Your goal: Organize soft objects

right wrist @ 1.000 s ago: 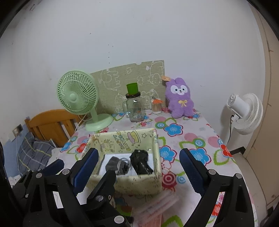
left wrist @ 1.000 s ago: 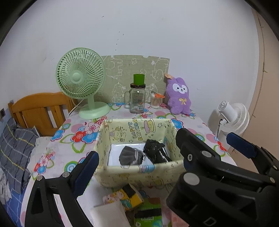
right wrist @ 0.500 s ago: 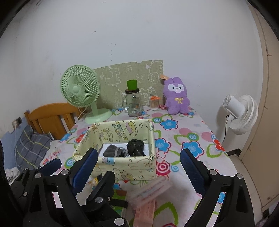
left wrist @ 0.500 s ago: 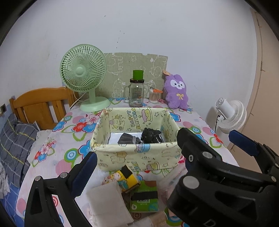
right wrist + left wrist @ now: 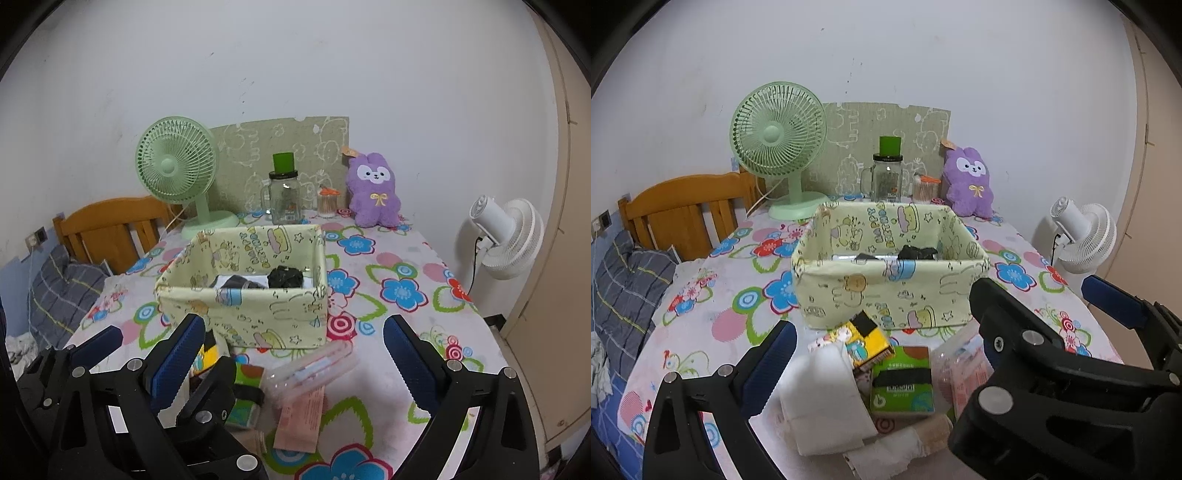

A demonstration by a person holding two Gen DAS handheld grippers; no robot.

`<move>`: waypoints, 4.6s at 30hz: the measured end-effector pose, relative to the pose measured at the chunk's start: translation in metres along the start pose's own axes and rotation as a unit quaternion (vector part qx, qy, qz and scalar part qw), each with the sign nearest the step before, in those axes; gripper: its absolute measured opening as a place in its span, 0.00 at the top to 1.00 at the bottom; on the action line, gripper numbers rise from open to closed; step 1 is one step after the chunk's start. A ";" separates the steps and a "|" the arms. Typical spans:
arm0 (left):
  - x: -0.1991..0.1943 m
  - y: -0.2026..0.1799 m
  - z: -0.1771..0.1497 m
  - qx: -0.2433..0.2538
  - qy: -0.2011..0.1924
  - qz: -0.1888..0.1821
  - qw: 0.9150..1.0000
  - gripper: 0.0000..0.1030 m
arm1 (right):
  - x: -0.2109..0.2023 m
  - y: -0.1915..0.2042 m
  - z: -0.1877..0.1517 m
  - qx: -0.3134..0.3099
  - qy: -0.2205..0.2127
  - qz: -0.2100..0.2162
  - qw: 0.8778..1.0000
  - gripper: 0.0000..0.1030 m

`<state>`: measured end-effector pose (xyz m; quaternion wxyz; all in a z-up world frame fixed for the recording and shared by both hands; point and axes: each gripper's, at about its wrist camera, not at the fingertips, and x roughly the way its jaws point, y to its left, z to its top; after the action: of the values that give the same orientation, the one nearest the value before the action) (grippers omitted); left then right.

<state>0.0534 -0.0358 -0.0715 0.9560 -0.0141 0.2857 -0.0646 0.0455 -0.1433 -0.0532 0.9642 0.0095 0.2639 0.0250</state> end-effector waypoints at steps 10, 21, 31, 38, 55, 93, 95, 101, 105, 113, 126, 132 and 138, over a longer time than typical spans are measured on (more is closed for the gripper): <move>0.007 0.012 -0.025 -0.010 0.023 -0.004 1.000 0.01 | 0.007 0.010 -0.026 -0.018 0.016 0.016 1.000 0.04; 0.027 0.024 -0.044 -0.020 0.062 0.004 0.998 0.03 | 0.032 0.016 -0.044 -0.004 0.051 0.038 0.998 0.04; 0.044 0.034 -0.049 -0.022 0.085 0.022 0.996 0.09 | 0.054 0.019 -0.053 0.005 0.080 0.039 0.996 0.04; 0.055 0.046 -0.050 -0.040 0.097 0.036 0.994 0.15 | 0.070 0.015 -0.056 0.021 0.102 0.034 0.994 0.04; 0.057 0.060 -0.052 -0.049 0.100 0.061 0.992 0.79 | 0.083 0.036 -0.056 0.003 0.120 0.037 0.992 0.09; 0.034 0.043 -0.038 -0.034 0.072 0.029 0.996 0.87 | 0.068 0.037 -0.044 0.028 0.127 0.028 0.991 0.58; 0.030 0.042 -0.034 -0.033 0.066 0.029 0.997 0.87 | 0.063 0.036 -0.040 0.029 0.122 0.029 0.992 0.58; 0.017 0.036 -0.023 -0.028 0.052 0.029 0.998 0.87 | 0.049 0.033 -0.028 0.032 0.106 0.028 0.993 0.58; 0.009 0.033 -0.017 -0.031 0.045 0.026 0.998 0.87 | 0.038 0.032 -0.020 0.032 0.097 0.025 0.994 0.58; -0.008 0.027 0.000 -0.029 0.023 0.025 0.999 0.87 | 0.019 0.028 -0.002 0.034 0.075 0.028 0.996 0.58; -0.033 0.016 0.033 -0.019 -0.006 0.016 1.000 0.87 | -0.012 0.024 0.033 0.034 0.039 0.023 0.998 0.58; -0.041 0.013 0.047 -0.013 -0.019 0.013 1.000 0.87 | -0.022 0.024 0.049 0.030 0.022 0.023 0.999 0.58; -0.042 0.013 0.057 -0.009 -0.024 0.009 1.000 0.87 | -0.024 0.024 0.060 0.029 0.015 0.021 0.999 0.58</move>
<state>0.0513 -0.0183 -0.0019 0.9631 -0.0216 0.2631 -0.0526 0.0546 -0.1214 0.0110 0.9587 0.0430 0.2787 0.0373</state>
